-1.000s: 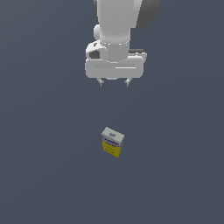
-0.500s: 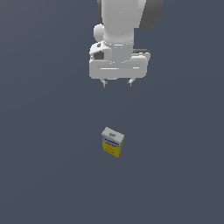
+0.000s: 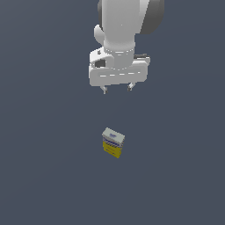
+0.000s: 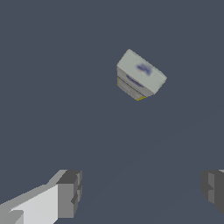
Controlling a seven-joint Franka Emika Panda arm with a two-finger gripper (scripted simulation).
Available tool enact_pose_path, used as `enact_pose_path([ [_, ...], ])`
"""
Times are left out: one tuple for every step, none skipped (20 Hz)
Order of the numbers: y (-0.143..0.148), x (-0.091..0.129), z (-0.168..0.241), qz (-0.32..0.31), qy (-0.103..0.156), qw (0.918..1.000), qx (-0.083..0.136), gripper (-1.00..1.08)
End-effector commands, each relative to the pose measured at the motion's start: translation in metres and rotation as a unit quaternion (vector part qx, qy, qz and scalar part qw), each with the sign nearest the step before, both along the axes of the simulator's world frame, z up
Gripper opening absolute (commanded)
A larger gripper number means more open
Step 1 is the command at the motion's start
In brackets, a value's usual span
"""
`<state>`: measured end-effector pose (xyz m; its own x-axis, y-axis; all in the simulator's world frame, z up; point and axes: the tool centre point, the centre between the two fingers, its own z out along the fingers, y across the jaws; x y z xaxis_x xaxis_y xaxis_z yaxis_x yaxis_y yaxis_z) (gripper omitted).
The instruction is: Pick up the object and move it to a goal position.
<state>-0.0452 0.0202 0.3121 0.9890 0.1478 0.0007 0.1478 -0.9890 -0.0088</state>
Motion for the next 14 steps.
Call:
enact_pose_path([
  [-0.001,0.008,-0.004,0.025,0.0,0.9997,-0.001,1.0],
  [-0.001,0.011,-0.006,0.036,0.0,0.9993,-0.002,1.0],
  [-0.001,0.015,-0.008,0.048,0.0,0.9988,-0.002,1.0],
  [-0.002,0.019,-0.01,0.061,0.0,0.9981,-0.003,1.0],
  [-0.002,0.023,-0.013,0.074,0.0,0.9973,-0.003,1.0],
  [-0.003,0.027,-0.015,0.087,0.0,0.9962,-0.003,1.0],
  [-0.003,0.031,-0.017,0.099,0.0,0.995,-0.004,1.0],
  [-0.003,0.034,-0.02,0.112,0.0,0.9937,-0.004,1.0],
  [-0.004,0.038,-0.022,0.125,0.0,0.9922,-0.004,1.0],
  [-0.004,0.042,-0.025,0.138,-0.001,0.9905,-0.005,1.0],
  [-0.005,0.046,-0.028,0.15,-0.001,0.9886,-0.005,1.0],
  [-0.005,0.05,-0.03,0.163,-0.001,0.9866,-0.005,1.0],
  [-0.006,0.053,-0.033,0.176,-0.001,0.9845,-0.006,1.0],
  [-0.006,0.057,-0.036,0.188,-0.001,0.9821,-0.006,1.0],
])
